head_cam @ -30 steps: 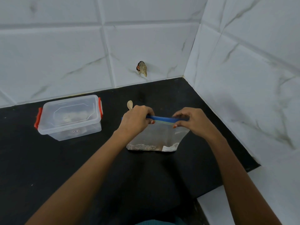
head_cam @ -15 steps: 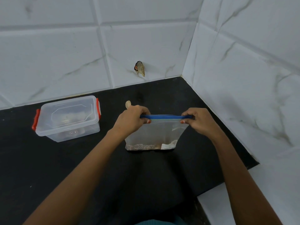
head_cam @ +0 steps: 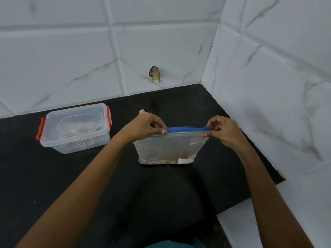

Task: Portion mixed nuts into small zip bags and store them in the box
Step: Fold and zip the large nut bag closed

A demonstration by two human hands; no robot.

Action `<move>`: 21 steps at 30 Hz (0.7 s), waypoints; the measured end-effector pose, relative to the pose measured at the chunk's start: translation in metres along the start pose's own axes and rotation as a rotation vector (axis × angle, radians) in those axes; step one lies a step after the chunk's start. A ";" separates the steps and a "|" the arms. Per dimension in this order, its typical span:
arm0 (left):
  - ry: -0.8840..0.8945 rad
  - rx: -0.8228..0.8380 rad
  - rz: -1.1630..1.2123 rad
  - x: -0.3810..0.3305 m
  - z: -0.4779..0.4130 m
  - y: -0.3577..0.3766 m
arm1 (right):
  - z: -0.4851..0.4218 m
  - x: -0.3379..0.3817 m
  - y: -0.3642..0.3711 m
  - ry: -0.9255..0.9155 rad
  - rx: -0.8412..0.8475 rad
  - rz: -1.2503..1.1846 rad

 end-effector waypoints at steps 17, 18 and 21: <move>-0.142 0.229 0.084 0.002 0.002 0.009 | 0.019 0.018 0.054 -0.509 0.102 0.433; -0.139 0.242 0.086 0.003 0.003 0.010 | 0.020 0.019 0.055 -0.516 0.106 0.438; -0.107 0.255 0.025 0.003 0.006 0.014 | 0.022 0.020 0.056 -0.525 0.125 0.399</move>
Point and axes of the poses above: each hand's wrist, its own z-axis away from the middle knuckle, its own y-axis out of the palm, x = y × z, the point moved 1 cm from there along -z, towards the middle knuckle, and after that the axes turned 7 degrees about -y, right-handed, at the moved point
